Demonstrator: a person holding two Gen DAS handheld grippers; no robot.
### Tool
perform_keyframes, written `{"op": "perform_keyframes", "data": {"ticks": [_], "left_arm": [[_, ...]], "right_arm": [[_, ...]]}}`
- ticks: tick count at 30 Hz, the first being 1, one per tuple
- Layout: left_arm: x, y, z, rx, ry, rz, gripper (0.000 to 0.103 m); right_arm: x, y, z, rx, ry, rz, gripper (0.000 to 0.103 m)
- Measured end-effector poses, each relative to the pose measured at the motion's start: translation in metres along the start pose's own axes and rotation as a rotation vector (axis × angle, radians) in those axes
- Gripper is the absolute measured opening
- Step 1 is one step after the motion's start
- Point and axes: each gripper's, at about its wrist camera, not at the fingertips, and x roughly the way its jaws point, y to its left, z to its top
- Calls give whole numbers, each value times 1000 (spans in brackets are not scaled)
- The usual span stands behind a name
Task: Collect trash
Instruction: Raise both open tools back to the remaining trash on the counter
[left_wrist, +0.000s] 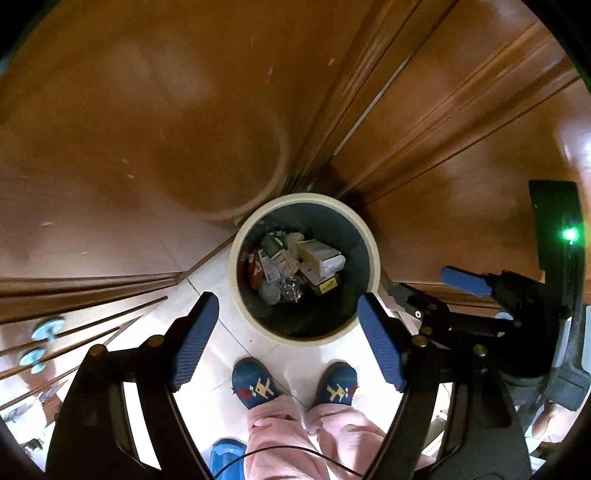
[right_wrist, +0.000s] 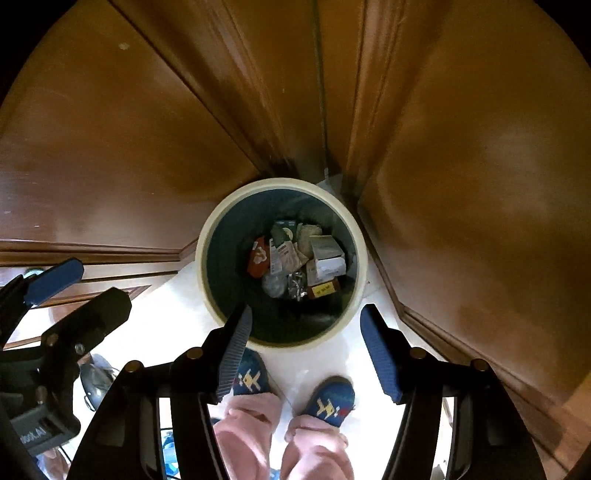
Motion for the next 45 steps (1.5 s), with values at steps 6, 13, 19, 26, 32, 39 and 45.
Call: {"op": "perform_keyframes", "data": {"ticks": [6,13,19,26,32,39,45], "left_arm": [[-55,-15,-9,-3,-25,-8,76],[-149,-43,-22,-15,-76,-25,76],[-234,-63,-31,-23,-149,-16,76],[-331,-80,-39,-10,-287,21,76],[-409,-95,-45,3,-428,70,76],[-488,-96,-45,-12,-556,110,76],[-539,-95,-29,-30,-623,126,76]], "right_arm": [[-56,2,-18,-5,-27,11,62],[-148,2,-38,-25,-80,21,62],[-236,3,-58,-58,-133,42,62],[-343,1,-83,-103,-234,63,62],[-429,-5,-96,-126,-377,84,62],[-515,-5,-100,-189,-524,103,62],[-578,4,-92,-224,-640,136,63]]}}
